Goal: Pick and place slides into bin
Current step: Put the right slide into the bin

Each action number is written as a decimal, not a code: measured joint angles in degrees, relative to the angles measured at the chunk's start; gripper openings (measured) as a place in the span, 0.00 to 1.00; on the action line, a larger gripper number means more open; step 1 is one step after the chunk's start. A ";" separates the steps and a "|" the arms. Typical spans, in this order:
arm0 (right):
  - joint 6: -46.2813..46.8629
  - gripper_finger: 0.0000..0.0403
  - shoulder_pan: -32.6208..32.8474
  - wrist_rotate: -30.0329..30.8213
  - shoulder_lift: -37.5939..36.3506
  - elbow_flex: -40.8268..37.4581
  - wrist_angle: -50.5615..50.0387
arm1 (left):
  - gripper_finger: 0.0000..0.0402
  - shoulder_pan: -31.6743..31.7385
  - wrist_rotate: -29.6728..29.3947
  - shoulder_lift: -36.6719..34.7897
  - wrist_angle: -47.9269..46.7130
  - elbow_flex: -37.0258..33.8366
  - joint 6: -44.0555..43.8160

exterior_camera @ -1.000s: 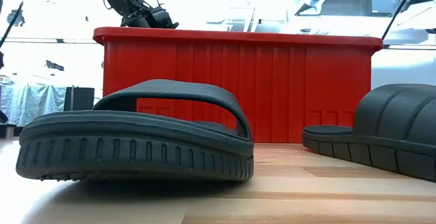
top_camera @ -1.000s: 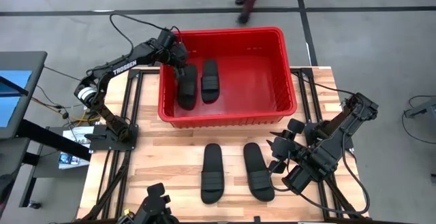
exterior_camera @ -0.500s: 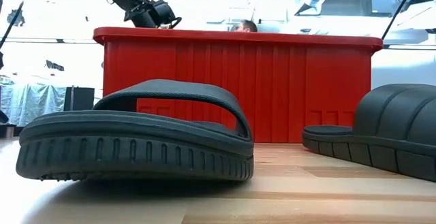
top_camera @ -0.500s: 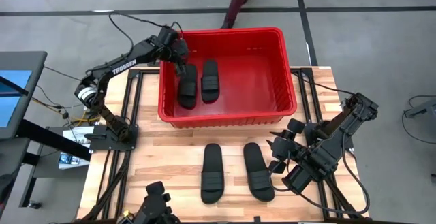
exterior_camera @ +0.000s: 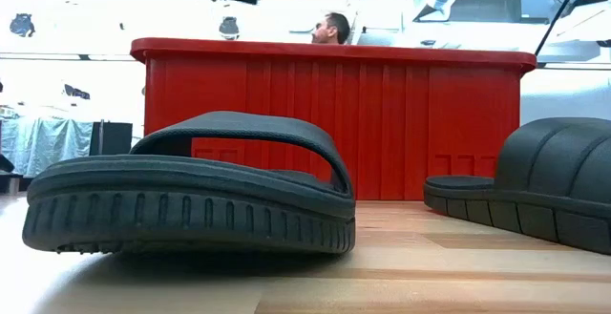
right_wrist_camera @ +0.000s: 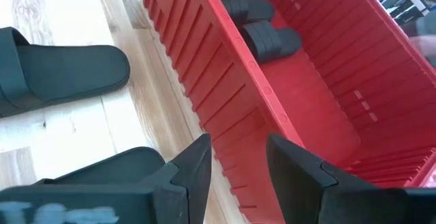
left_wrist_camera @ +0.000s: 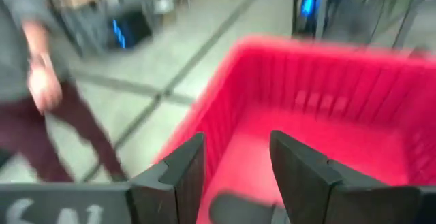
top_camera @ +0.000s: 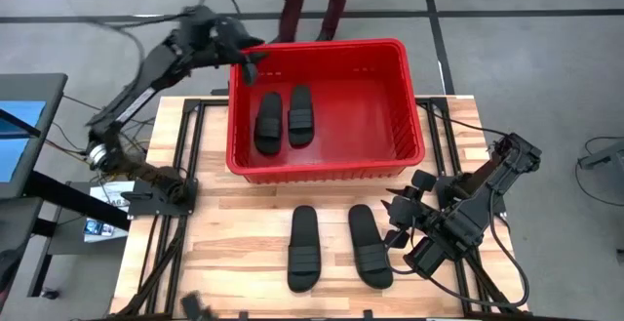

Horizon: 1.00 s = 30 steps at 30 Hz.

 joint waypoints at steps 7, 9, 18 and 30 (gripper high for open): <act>0.09 0.33 0.00 2.76 0.00 0.00 0.48 | 0.39 -10.96 -2.52 -13.26 6.61 -4.65 -2.37; 0.09 0.33 -0.02 3.75 0.00 0.00 1.17 | 0.39 -14.28 -4.92 -16.65 8.64 -7.66 -2.87; 1.76 0.33 -0.02 6.72 0.00 0.00 3.94 | 0.39 -23.75 -12.73 -27.95 15.62 -23.66 -5.23; 6.56 0.33 0.08 7.39 0.11 0.00 10.37 | 0.39 -28.07 -12.60 -34.59 24.21 -44.40 -12.12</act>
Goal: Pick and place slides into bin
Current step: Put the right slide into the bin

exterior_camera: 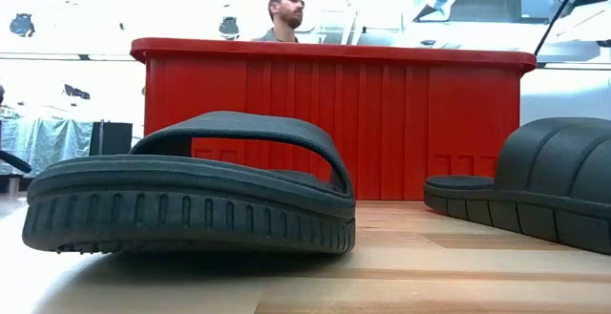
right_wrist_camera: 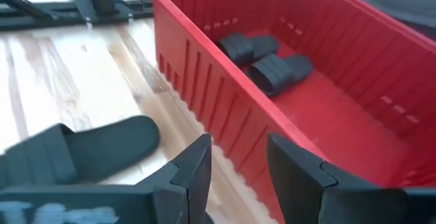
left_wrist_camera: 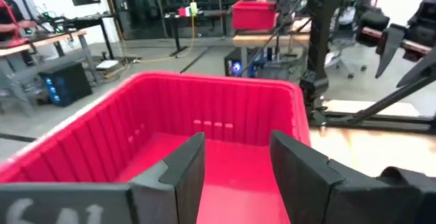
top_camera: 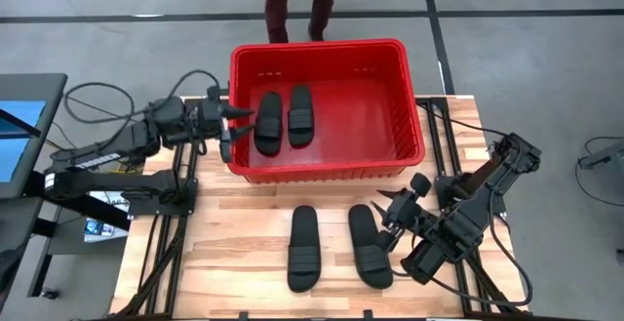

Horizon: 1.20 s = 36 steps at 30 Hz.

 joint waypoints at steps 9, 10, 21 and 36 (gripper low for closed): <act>0.88 0.33 2.60 3.41 1.78 -0.04 3.84 | 0.39 -4.20 -0.20 -10.49 7.28 -14.01 -6.10; 1.58 0.33 2.98 4.08 2.25 -0.04 3.83 | 0.39 -4.79 -0.21 -11.76 7.37 -15.10 -6.78; 10.24 0.33 5.95 4.98 11.72 -0.04 3.78 | 0.39 -10.67 -5.40 -22.81 7.49 -21.61 -9.66; 20.15 0.33 6.73 5.35 21.68 -0.04 3.79 | 0.39 -12.79 -6.85 -25.48 4.97 -25.83 -8.44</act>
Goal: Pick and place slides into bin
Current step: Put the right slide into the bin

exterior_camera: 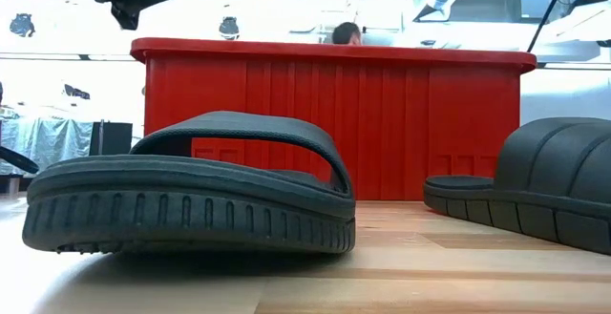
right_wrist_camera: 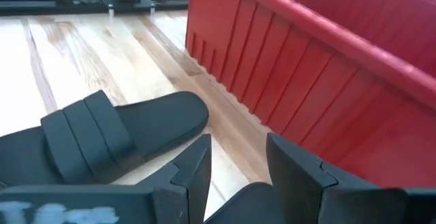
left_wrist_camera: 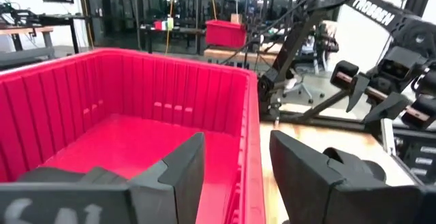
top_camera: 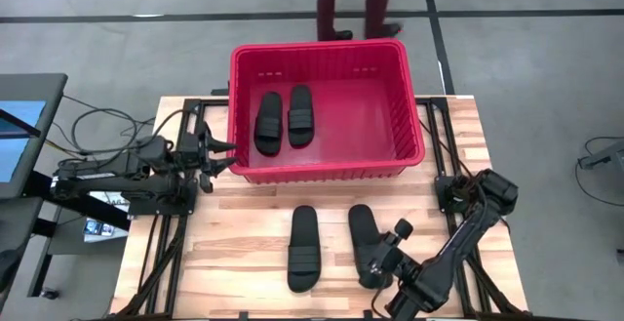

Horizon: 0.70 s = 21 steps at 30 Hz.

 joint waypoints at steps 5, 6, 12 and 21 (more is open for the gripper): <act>-0.17 0.33 0.00 -0.57 0.92 0.00 1.64 | 0.39 -0.02 0.28 0.00 -1.96 0.00 0.92; -0.72 0.33 -0.02 -0.68 0.89 0.00 1.97 | 0.39 -0.02 0.47 0.00 -1.97 0.00 1.31; -6.18 0.33 -1.71 -1.51 0.89 0.02 6.86 | 0.39 -0.02 4.52 0.00 -3.02 0.00 3.61; -15.12 0.33 -8.07 -9.25 0.87 0.02 15.59 | 0.39 -0.02 6.97 -0.03 -3.02 0.00 5.36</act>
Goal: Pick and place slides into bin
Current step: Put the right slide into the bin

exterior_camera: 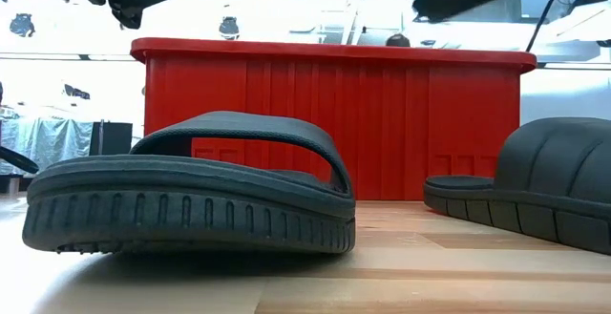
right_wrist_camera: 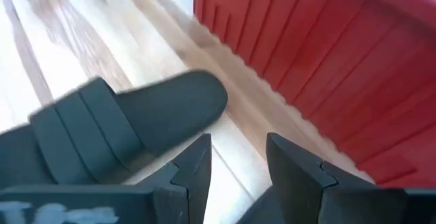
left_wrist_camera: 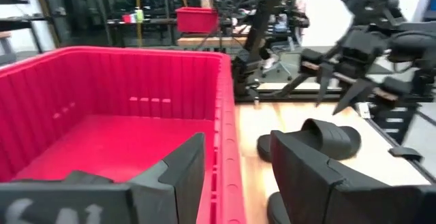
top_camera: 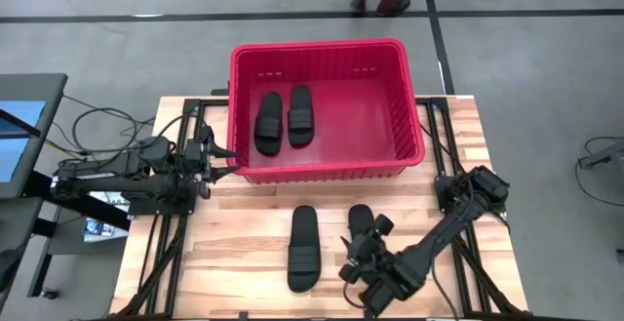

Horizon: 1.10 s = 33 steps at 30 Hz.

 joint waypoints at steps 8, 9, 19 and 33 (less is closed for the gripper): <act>-9.50 0.33 -0.97 -0.62 -0.04 0.00 -3.76 | 0.39 -2.62 -1.75 0.01 0.01 0.01 -4.71; -8.62 0.33 -0.47 0.08 -0.09 0.00 -6.46 | 0.39 -3.48 -3.49 0.01 0.02 0.01 -5.00; 9.04 0.33 8.88 1.20 -1.46 -0.98 -28.21 | 0.39 -11.34 -10.69 0.00 1.01 0.02 -6.30; 13.16 0.31 17.82 -14.59 -1.99 -0.87 -17.20 | 0.39 -12.17 -10.49 0.01 1.60 0.04 -9.56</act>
